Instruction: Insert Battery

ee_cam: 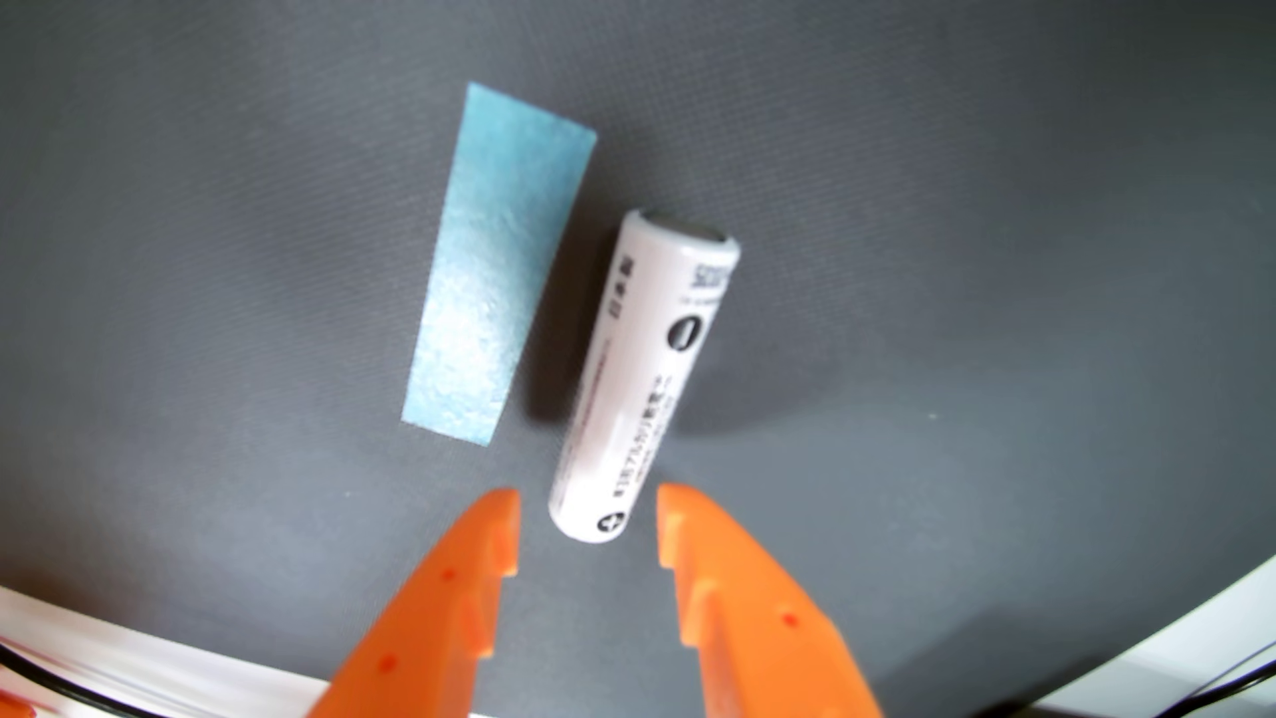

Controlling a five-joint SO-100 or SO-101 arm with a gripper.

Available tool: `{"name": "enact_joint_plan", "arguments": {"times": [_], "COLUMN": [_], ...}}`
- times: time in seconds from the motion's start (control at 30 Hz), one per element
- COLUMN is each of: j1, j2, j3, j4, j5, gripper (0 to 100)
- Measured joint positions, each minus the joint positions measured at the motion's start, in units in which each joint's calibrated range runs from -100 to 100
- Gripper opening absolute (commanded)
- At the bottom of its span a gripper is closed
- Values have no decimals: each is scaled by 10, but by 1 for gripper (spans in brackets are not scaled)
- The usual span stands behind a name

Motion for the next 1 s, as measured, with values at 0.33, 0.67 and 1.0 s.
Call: {"name": "enact_joint_plan", "arguments": {"times": [0.33,0.67,1.0], "j1": [0,19,29], "j2": [2,47,51], "j3": [30,2,0], "j4": [-14,-9,-18], "j5": [0,4,3], "gripper": [12,11,2]}}
